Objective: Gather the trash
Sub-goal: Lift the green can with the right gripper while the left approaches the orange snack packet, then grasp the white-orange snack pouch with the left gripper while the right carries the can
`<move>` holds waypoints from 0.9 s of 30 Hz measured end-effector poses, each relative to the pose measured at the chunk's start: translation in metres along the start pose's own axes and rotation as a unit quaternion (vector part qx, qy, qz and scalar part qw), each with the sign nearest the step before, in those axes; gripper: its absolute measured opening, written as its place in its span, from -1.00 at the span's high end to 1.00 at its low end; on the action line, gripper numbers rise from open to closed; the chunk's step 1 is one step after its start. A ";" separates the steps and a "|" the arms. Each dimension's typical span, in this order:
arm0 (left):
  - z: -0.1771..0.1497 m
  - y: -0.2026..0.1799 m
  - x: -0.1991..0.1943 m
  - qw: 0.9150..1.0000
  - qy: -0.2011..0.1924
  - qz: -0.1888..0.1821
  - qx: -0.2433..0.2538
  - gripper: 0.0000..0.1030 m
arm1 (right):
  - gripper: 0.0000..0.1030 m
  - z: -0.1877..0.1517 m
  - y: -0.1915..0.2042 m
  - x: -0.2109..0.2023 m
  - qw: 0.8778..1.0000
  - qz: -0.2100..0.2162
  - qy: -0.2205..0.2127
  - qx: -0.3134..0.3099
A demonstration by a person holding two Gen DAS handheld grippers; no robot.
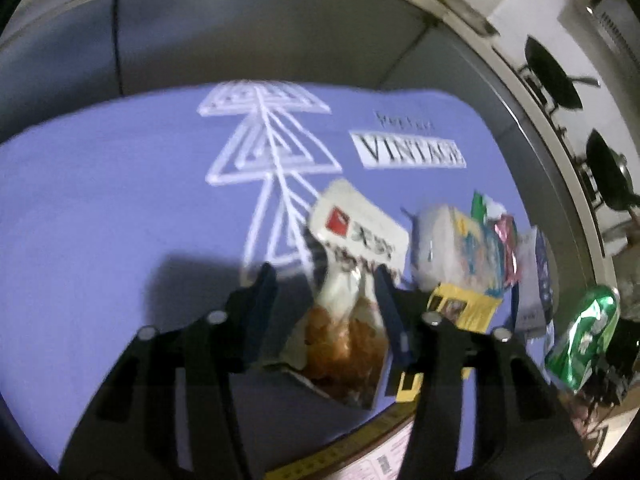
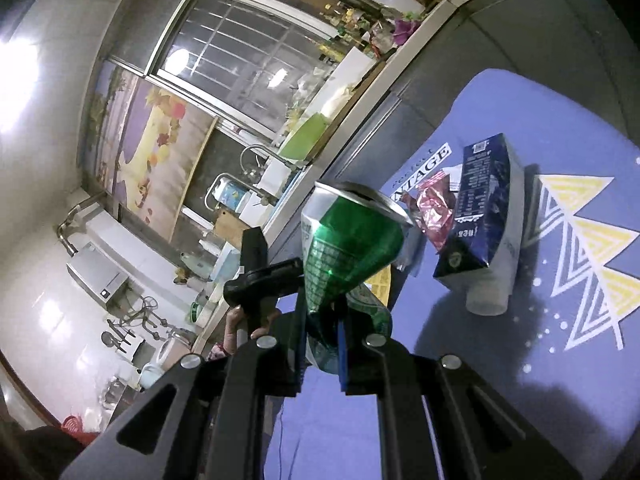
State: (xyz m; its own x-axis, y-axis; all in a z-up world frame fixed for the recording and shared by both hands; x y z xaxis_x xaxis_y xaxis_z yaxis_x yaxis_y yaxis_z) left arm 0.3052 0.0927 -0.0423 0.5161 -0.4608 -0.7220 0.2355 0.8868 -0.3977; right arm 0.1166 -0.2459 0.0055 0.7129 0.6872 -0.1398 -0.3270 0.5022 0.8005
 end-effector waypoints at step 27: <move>-0.062 -0.286 -0.047 0.979 -0.060 -0.177 0.079 0.72 | 0.84 0.035 -0.062 -0.141 0.987 -0.098 -0.127 0.013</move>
State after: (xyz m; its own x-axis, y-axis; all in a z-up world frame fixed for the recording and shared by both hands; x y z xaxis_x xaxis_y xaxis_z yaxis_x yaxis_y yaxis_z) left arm 0.1624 -0.1418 0.0697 0.4692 -0.7413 -0.4799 0.5368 0.6709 -0.5115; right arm 0.0584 -0.3924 -0.0043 0.8949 0.4221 -0.1452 -0.1533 0.5963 0.7880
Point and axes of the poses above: each gripper's, at about its wrist camera, not at the fingertips, and x roughly the way its jaws point, y to its left, z to its top, the point moved 4 cm from there along x, roughly the way its jaws point, and after that the axes turned 10 degrees about -y, right-handed, at the moved point
